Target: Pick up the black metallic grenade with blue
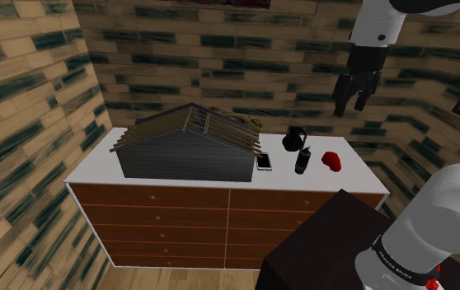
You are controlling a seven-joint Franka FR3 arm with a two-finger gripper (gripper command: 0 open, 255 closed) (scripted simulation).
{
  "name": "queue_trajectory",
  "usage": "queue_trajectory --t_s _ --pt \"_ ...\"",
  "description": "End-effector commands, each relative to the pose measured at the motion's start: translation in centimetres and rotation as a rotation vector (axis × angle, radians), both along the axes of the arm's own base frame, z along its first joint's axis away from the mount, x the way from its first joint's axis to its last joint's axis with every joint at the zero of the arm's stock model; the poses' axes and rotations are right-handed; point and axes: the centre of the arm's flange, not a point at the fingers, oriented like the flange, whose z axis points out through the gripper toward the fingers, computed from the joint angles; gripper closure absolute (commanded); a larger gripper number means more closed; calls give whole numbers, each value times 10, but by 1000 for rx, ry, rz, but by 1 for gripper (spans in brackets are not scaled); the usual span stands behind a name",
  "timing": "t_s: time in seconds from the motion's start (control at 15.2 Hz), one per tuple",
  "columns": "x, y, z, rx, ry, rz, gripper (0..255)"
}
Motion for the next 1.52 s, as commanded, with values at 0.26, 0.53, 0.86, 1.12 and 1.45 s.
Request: queue_trajectory --t_s 0.26,0.53,0.86,1.12,1.45 --pt "23 -22 -40 -15 -10 -34 0" --pt "46 -45 -79 -30 -21 -68 0" --pt "74 -75 -128 -49 -34 -110 0" --pt "95 -101 -166 -63 -44 -144 0" --pt "122 -136 -213 -82 -57 -186 0"
